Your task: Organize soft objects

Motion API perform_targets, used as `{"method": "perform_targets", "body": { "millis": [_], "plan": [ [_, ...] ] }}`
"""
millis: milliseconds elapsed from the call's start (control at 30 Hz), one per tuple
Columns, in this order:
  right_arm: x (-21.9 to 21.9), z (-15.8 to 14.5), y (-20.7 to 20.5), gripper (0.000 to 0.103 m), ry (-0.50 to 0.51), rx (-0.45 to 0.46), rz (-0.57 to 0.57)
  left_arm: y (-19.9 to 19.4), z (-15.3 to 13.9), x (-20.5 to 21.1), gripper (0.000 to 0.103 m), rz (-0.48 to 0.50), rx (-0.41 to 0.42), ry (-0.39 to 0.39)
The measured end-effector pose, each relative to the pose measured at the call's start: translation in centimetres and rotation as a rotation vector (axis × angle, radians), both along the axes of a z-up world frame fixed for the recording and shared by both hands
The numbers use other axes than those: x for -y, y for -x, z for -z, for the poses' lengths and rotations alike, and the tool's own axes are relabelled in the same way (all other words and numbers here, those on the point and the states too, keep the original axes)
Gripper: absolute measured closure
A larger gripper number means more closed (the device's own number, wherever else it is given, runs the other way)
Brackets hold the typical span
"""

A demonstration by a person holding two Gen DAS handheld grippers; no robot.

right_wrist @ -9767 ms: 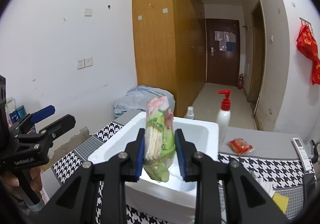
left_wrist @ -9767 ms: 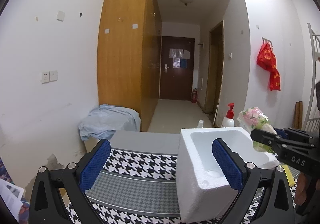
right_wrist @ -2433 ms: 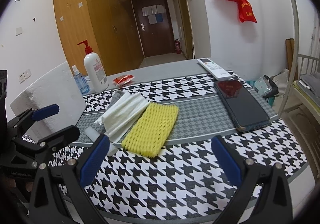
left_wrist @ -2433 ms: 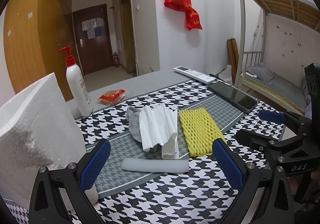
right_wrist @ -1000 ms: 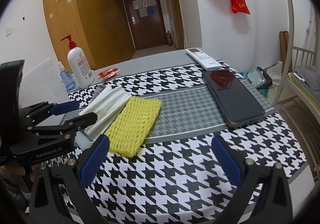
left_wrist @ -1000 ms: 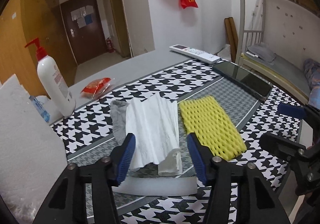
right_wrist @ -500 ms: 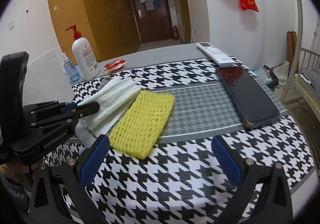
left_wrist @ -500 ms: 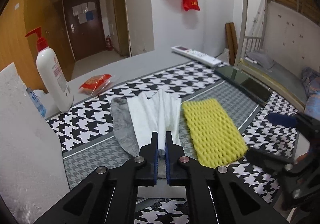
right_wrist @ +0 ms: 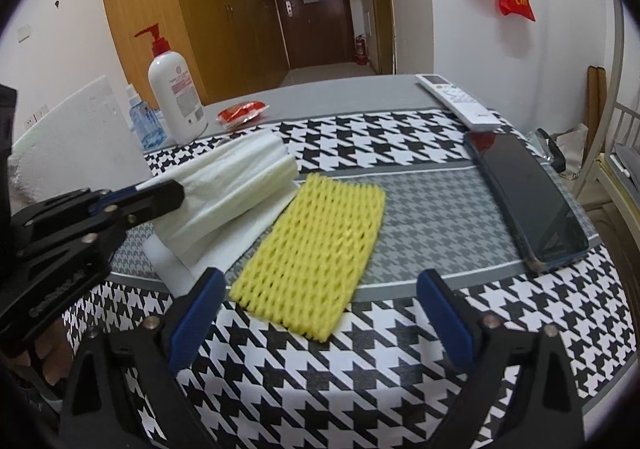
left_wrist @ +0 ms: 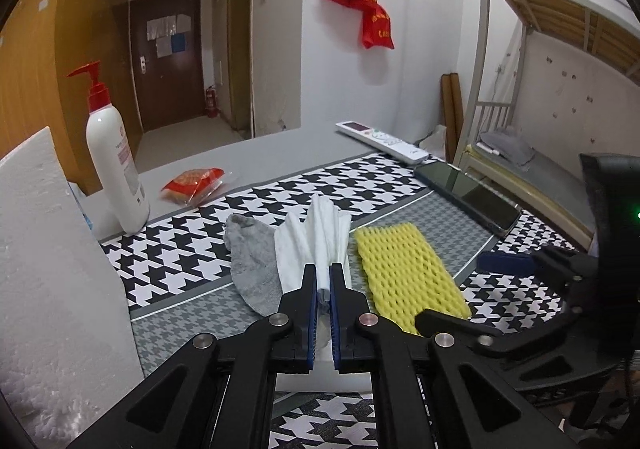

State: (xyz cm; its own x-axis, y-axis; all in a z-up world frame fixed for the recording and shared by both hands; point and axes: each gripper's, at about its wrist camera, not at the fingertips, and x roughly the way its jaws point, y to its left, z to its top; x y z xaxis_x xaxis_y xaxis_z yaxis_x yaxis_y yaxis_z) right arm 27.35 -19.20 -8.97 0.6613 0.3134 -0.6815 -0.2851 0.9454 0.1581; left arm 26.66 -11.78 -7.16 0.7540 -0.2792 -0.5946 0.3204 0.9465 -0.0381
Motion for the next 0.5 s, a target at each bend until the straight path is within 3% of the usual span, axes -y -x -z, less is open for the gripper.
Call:
{"method": "perform_targets", "body": {
  "millis": [200, 367, 500],
  "plan": [
    [-0.7, 0.4, -0.6, 0.020, 0.010, -0.029, -0.007, 0.4, -0.3, -0.9, 0.097, 0.003, 0.023, 0.054],
    [-1.3, 0.7, -1.0, 0.039, 0.027, -0.055, -0.015, 0.3, 0.1, -0.7, 0.097, 0.011, 0.006, 0.041],
    [-1.7, 1.0, -1.1, 0.042, 0.049, -0.073, -0.023, 0.4, 0.1, -0.7, 0.097, 0.005, 0.013, 0.035]
  ]
}}
